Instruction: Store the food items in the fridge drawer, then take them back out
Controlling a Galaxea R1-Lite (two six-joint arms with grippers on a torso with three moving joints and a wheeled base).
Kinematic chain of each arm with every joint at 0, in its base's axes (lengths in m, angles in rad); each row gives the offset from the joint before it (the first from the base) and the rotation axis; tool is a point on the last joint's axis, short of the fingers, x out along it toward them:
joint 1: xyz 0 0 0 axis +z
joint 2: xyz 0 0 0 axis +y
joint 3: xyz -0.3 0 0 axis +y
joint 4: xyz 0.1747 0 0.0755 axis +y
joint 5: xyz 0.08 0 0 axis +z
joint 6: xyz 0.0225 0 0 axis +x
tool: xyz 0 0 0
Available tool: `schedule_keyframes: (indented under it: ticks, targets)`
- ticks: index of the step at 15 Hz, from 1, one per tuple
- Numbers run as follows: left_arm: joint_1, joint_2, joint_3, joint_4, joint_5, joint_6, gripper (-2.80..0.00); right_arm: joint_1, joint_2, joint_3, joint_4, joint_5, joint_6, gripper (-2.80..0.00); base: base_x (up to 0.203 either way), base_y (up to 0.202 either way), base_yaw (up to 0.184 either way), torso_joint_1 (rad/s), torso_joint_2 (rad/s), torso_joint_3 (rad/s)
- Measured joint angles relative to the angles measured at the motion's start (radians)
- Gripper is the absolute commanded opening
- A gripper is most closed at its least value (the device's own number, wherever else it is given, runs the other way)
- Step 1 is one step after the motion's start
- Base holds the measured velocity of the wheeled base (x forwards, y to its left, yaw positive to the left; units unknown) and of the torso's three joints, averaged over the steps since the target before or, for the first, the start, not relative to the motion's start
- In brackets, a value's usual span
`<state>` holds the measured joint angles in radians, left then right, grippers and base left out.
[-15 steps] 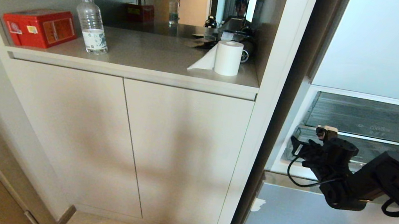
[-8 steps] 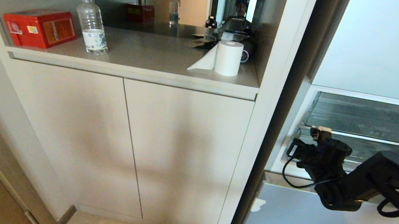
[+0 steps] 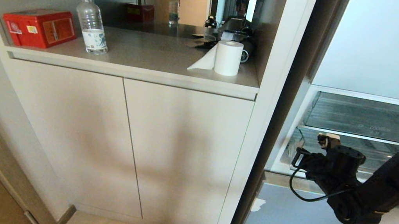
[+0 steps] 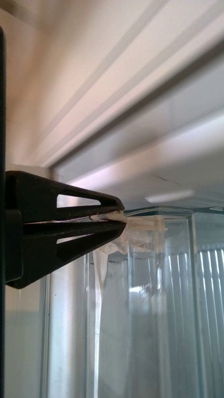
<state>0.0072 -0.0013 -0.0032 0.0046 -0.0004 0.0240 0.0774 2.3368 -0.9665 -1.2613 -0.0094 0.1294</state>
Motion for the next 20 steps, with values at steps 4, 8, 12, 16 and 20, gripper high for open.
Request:
schedule_keyframes:
  ticks: [4,8,12,16,20]
  targets:
    - [0.0,0.0,0.0,0.0,0.0,0.0,-2.8,-0.001,-0.071,0.219,-0.152,0.012,0.002,-2.8,0.0,0.0,0.0,0.0,0.0,0.0]
    - [0.0,0.0,0.0,0.0,0.0,0.0,-2.8,0.002,-0.1,0.388,-0.258,0.017,0.005,-2.8,0.0,0.0,0.0,0.0,0.0,0.0]
    - [0.0,0.0,0.0,0.0,0.0,0.0,-2.8,0.002,-0.128,0.49,-0.26,0.027,0.048,0.0,0.0,0.0,0.0,0.0,0.0,0.0]
    - [0.0,0.0,0.0,0.0,0.0,0.0,-2.8,0.0,-0.193,0.578,-0.26,0.069,0.077,0.0,0.0,0.0,0.0,0.0,0.0,0.0]
    - [0.0,0.0,0.0,0.0,0.0,0.0,-2.8,-0.017,-0.35,0.541,-0.137,0.067,0.091,0.0,0.0,0.0,0.0,0.0,0.0,0.0]
